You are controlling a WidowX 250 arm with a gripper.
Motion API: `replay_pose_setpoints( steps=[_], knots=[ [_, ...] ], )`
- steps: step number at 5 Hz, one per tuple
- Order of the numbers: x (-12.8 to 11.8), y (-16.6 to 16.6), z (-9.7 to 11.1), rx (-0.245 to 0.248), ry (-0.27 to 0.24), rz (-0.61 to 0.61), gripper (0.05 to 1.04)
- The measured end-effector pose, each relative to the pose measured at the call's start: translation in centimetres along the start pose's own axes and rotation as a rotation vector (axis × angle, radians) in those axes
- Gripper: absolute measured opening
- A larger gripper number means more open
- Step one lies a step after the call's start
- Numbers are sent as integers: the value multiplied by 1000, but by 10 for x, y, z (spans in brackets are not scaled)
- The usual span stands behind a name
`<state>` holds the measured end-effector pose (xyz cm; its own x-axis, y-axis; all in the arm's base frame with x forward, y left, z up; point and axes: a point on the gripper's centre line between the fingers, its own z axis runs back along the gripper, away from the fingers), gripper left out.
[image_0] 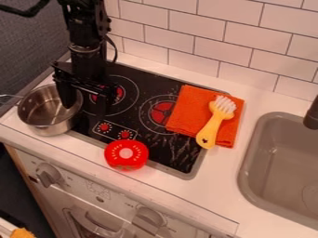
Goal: Move the yellow brush to the right of the pan
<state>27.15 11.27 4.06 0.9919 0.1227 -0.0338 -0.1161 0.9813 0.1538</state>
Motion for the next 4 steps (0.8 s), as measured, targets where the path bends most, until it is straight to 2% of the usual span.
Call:
replay_pose_setpoints(
  steps=[1,2,4],
  knots=[
    [-2,-4,-7,-8,23,-4,1001],
    [5,-33,1,-12,-3,-88,1001],
    [39,-121,59,-43,-222,-296,1001]
  ],
)
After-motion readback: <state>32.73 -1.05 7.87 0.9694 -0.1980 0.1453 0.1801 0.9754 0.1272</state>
